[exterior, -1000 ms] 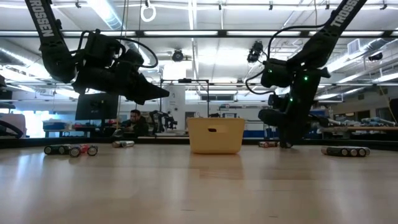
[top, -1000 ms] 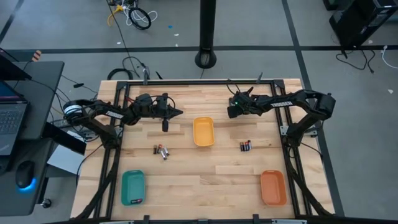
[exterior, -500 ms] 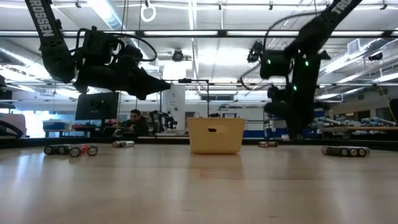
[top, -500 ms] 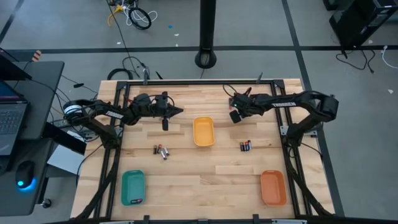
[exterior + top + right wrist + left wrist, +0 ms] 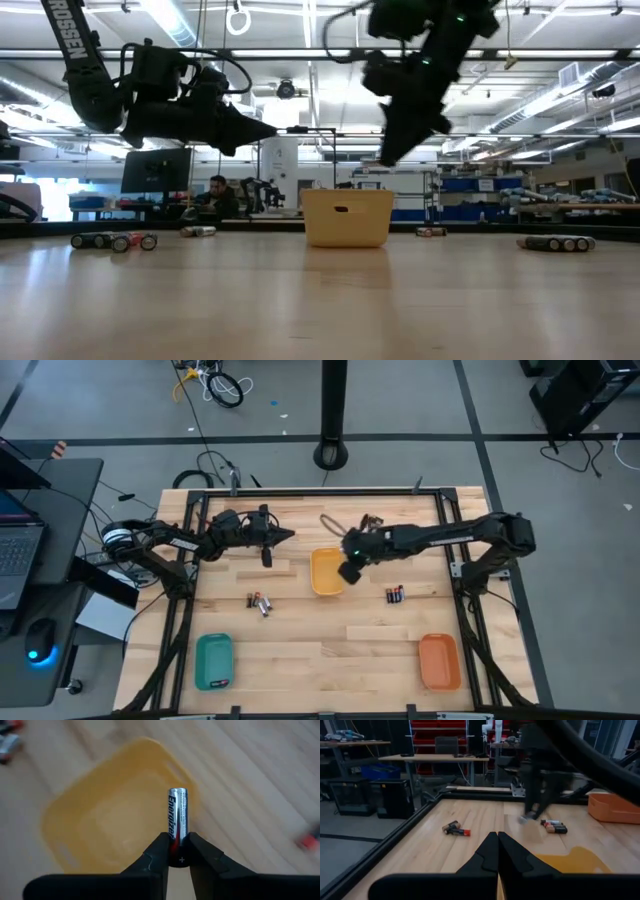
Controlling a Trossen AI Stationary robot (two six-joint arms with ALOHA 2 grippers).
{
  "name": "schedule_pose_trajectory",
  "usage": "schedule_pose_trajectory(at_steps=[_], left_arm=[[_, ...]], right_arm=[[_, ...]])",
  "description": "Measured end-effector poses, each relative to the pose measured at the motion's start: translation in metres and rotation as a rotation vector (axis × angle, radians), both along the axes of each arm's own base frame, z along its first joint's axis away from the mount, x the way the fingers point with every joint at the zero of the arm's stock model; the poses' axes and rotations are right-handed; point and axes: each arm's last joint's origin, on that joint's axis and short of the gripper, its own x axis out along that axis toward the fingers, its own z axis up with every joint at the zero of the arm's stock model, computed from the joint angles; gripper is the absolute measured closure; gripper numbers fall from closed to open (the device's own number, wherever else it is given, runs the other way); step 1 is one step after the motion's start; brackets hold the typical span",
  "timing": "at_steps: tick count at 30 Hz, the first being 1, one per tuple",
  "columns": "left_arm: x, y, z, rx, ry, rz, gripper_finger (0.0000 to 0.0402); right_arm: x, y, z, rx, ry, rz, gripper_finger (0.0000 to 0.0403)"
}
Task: Sort batteries
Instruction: Put the silver battery into the yellow bin
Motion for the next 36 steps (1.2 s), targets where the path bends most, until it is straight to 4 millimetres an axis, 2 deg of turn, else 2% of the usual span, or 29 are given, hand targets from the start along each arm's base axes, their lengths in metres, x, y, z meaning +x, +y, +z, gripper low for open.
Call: schedule_pose_trajectory(at_steps=[5,11,15,22,27,36], left_arm=[[0.001,0.000,0.001,0.001,-0.003,0.003,0.0396],[0.001,0.001,0.001,0.000,-0.002,0.005,0.0396],[0.001,0.000,0.001,0.000,-0.002,0.005,0.0396],[0.001,0.000,0.001,0.000,-0.002,0.006,0.0396],[0.001,0.001,0.001,0.000,-0.002,0.007,0.0396],[0.001,0.001,0.001,0.001,-0.001,0.008,0.0396]], right_arm=[[0.040,0.012,-0.001,-0.016,-0.002,0.139,0.0339],[0.069,0.012,-0.025,-0.008,0.076,0.274,0.0339],[0.071,0.010,-0.036,0.005,0.121,0.321,0.0339],[0.066,0.001,-0.043,-0.001,0.166,0.332,0.0339],[0.063,-0.007,-0.053,-0.006,0.154,0.334,0.0339],[0.061,-0.016,-0.059,-0.033,0.143,0.382,0.0339]])
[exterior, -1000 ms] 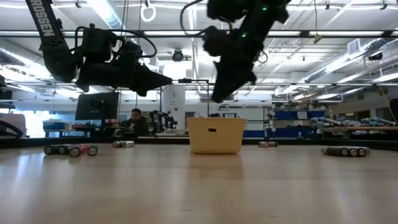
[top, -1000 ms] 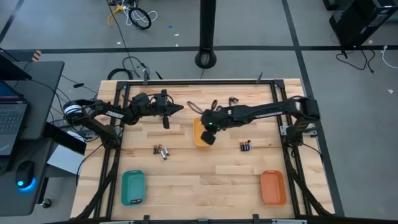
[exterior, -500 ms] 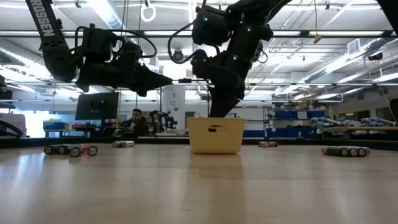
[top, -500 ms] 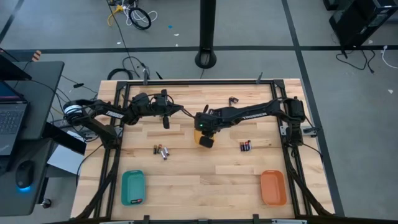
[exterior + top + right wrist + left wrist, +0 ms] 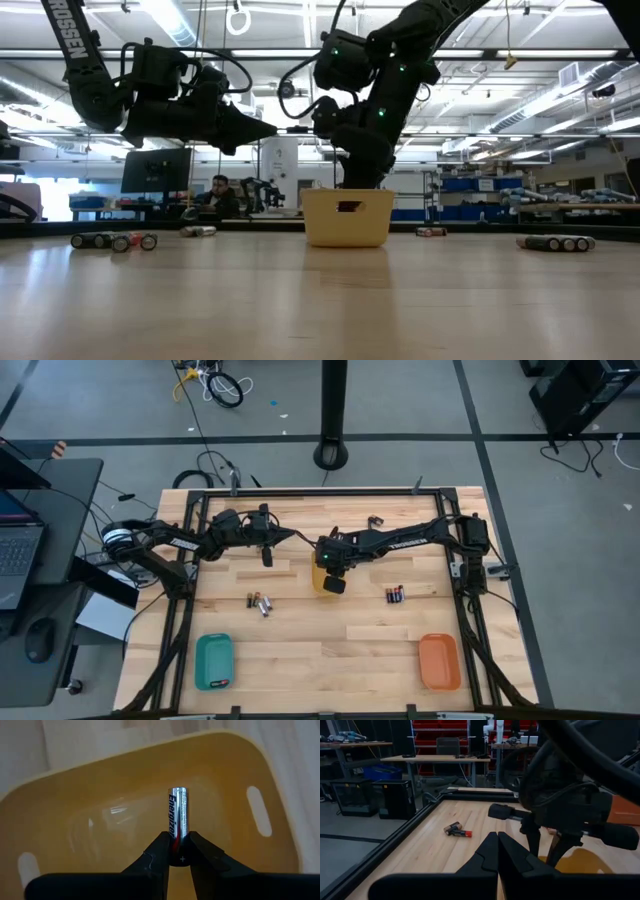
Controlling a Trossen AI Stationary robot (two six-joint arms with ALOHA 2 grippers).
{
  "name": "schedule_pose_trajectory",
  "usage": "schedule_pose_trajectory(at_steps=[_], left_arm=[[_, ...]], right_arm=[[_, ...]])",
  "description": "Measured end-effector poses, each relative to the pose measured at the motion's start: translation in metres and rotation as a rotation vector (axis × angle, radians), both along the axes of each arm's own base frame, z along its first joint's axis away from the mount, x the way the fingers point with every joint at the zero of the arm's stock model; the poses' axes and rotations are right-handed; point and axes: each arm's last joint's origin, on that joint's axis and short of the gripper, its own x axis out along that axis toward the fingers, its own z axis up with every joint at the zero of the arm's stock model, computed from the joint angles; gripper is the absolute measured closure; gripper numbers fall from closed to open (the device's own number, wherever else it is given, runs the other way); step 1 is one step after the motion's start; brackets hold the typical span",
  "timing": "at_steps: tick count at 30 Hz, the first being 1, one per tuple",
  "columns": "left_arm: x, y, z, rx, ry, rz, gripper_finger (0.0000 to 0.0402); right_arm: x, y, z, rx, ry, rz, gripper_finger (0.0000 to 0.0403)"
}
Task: Sort batteries
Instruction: Put the silver battery into the yellow bin
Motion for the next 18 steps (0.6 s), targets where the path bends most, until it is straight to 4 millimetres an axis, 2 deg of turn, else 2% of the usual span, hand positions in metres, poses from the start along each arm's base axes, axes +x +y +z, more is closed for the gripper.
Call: schedule_pose_trajectory(at_steps=[9,18], left_arm=[[0.000,0.000,0.000,0.004,0.000,0.000,0.0396],[0.000,0.000,0.000,0.004,0.001,0.000,0.0396]], right_arm=[[-0.005,-0.004,-0.011,0.007,0.000,0.029,0.0339],[-0.005,-0.007,-0.011,0.027,-0.015,0.047,0.0333]])
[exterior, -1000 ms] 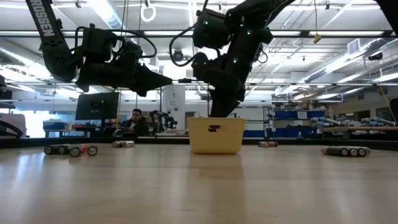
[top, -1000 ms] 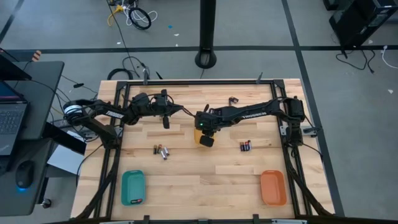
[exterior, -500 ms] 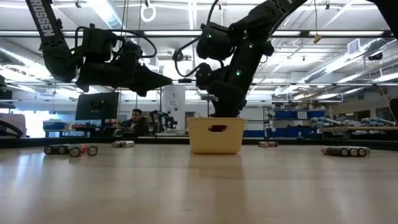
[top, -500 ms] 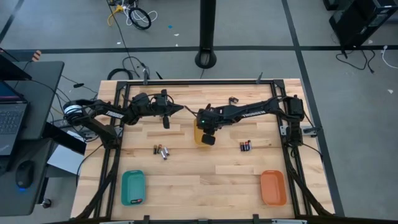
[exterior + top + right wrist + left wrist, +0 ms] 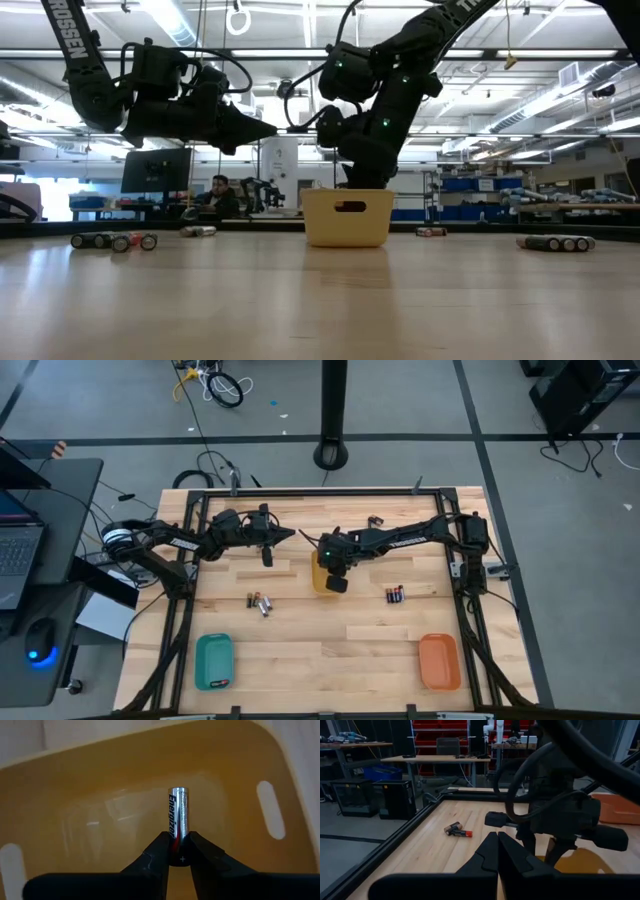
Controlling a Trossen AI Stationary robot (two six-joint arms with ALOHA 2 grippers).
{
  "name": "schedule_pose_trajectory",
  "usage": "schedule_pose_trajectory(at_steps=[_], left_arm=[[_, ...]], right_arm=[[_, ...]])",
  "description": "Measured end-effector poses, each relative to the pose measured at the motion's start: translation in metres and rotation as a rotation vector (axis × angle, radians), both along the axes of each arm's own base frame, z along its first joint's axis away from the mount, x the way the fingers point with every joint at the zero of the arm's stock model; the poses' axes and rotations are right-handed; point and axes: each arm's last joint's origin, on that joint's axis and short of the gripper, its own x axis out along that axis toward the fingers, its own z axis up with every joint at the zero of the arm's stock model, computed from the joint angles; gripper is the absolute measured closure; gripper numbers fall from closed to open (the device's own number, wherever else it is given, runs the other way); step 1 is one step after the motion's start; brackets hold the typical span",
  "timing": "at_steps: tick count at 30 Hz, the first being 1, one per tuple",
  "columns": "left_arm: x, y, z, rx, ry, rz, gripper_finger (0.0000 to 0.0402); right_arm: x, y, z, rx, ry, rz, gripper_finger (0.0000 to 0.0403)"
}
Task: Sort batteries
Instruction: Put the silver battery into the yellow bin, then put the brown battery into the orange bin
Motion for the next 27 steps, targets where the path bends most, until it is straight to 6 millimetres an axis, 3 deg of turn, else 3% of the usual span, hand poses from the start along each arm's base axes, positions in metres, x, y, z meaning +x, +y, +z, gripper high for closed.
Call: schedule_pose_trajectory(at_steps=[9,14,27], left_arm=[[0.000,0.000,0.000,0.001,0.001,0.000,0.0396],[0.000,0.000,0.000,0.001,0.001,0.003,0.0396],[0.000,0.000,0.000,0.001,0.001,0.009,0.0396]], right_arm=[[0.003,-0.002,-0.020,0.010,0.048,0.020,0.0333],[0.004,-0.003,-0.021,0.009,0.047,0.020,0.0324],[0.014,0.004,0.003,0.001,0.014,0.045,0.0257]])
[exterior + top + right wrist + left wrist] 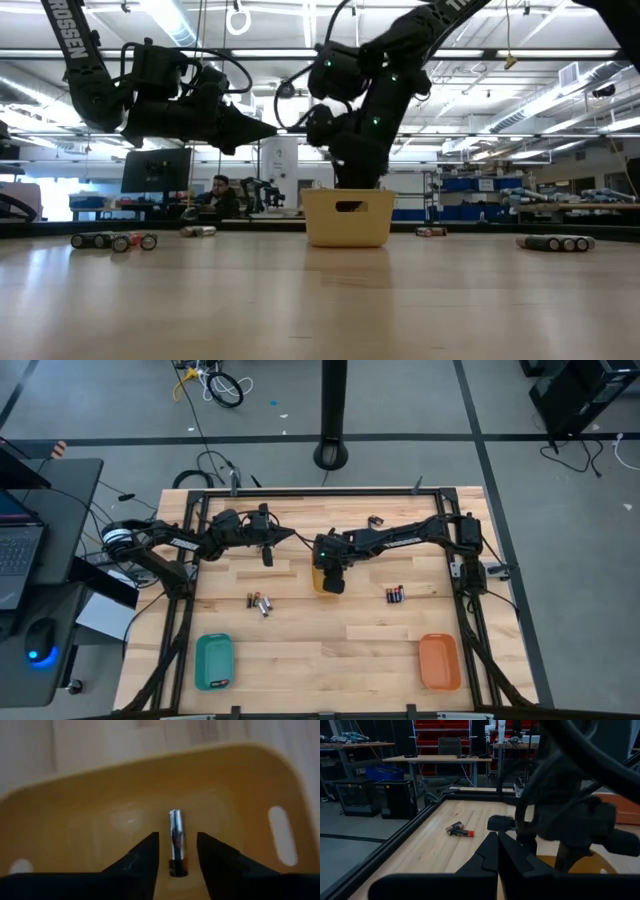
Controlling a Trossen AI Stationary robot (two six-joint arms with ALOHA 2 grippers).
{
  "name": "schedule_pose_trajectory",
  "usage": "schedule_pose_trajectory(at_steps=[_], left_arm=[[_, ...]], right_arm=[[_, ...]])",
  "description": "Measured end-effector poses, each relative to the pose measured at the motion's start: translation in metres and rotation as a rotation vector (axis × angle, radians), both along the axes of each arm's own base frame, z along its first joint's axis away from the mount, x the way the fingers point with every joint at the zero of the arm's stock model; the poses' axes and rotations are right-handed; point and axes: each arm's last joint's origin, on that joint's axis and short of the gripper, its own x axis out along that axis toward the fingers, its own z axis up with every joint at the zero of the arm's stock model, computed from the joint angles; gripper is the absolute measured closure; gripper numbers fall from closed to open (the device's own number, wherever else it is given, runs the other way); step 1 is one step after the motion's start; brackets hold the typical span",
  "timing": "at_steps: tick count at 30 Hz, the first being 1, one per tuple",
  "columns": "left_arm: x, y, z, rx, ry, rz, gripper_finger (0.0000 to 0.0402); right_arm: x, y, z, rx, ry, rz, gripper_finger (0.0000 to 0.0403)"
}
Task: Sort batteries
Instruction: Put the brown battery into the orange bin
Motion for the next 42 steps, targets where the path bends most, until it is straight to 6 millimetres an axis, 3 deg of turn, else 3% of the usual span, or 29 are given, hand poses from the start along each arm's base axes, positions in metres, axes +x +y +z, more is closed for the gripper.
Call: schedule_pose_trajectory(at_steps=[6,12,16,21,27,33,42], left_arm=[[0.000,0.000,0.000,0.000,0.000,0.000,0.0396],[0.000,0.000,0.000,0.000,0.000,0.000,0.0396],[0.000,0.000,0.000,-0.002,0.000,0.000,0.0396],[0.000,0.000,0.000,-0.005,0.001,0.001,0.0396],[0.000,-0.001,0.000,-0.008,0.002,-0.024,0.0396],[0.000,-0.001,-0.002,-0.016,0.015,-0.037,0.0396],[0.000,-0.001,-0.006,-0.031,0.053,-0.031,0.0396]], right_arm=[[-0.008,0.008,0.045,-0.015,-0.042,-0.004,0.0227],[-0.044,-0.002,0.094,-0.131,-0.020,-0.157,0.0231],[-0.068,-0.009,0.107,-0.106,-0.040,-0.226,0.0235],[-0.097,0.011,0.094,-0.047,-0.008,-0.245,0.0234],[-0.125,0.060,0.071,0.032,0.077,-0.205,0.0230],[-0.141,0.103,0.052,0.056,0.218,-0.123,0.0183],[-0.144,0.108,0.019,-0.006,0.376,-0.033,0.0076]])
